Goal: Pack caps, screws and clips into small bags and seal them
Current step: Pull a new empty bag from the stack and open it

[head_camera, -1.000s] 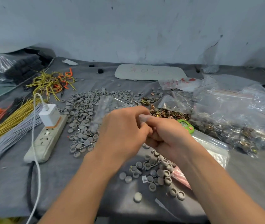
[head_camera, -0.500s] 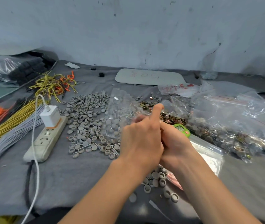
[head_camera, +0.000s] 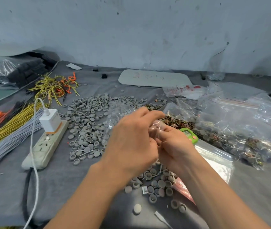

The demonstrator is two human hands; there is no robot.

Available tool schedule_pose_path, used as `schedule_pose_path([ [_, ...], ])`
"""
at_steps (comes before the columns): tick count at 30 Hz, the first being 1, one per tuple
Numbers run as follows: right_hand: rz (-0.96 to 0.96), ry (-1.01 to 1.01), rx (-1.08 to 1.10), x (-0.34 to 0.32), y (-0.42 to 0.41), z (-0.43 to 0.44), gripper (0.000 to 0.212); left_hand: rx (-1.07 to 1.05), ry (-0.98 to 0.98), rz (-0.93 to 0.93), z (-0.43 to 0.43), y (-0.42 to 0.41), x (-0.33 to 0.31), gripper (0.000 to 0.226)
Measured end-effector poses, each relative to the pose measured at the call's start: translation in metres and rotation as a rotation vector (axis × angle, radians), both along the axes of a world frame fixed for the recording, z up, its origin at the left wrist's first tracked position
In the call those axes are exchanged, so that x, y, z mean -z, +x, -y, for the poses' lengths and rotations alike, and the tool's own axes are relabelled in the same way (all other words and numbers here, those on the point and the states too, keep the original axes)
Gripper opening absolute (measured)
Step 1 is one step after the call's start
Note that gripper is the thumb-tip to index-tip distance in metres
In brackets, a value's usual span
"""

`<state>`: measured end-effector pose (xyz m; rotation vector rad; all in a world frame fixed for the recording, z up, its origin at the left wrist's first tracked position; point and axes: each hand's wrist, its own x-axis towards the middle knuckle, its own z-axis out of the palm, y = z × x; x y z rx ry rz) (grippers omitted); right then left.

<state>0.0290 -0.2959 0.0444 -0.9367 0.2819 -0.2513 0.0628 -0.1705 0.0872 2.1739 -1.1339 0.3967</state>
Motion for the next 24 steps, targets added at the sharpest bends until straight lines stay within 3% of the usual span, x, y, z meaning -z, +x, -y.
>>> schedule_pose_path([
  [2, -0.018, -0.076, 0.077, 0.0, 0.002, 0.006, 0.011, -0.004, 0.0, 0.016, -0.005, 0.01, -0.001, 0.076],
  [6, -0.143, -0.162, 0.005, 0.0, 0.005, 0.013, 0.037, -0.027, 0.034, -0.004, -0.013, 0.025, -0.002, 0.08],
  [9, -0.089, -0.116, -0.115, -0.006, 0.002, 0.003, 0.029, 0.084, 0.161, 0.014, -0.011, 0.028, 0.0, 0.085],
  [13, -0.002, -0.006, -0.122, -0.008, -0.001, -0.008, 0.037, 0.154, 0.426, 0.137, -0.004, 0.028, 0.015, 0.109],
  [16, 0.026, -0.001, -0.092, -0.01, -0.004, -0.011, 0.033, 0.181, 0.381, 0.174, -0.004, 0.031, 0.016, 0.108],
  [19, 0.085, 0.067, -0.111, -0.014, -0.011, -0.008, 0.043, 0.209, 0.332, 0.197, -0.003, 0.031, 0.017, 0.106],
  [22, 0.039, 0.039, -0.112, -0.013, -0.015, 0.001, 0.034, 0.22, 0.38, 0.228, -0.003, 0.03, 0.02, 0.109],
  [24, -0.01, 0.029, -0.128, -0.011, -0.012, 0.004, 0.046, 0.221, 0.41, 0.241, -0.002, 0.03, 0.021, 0.106],
])
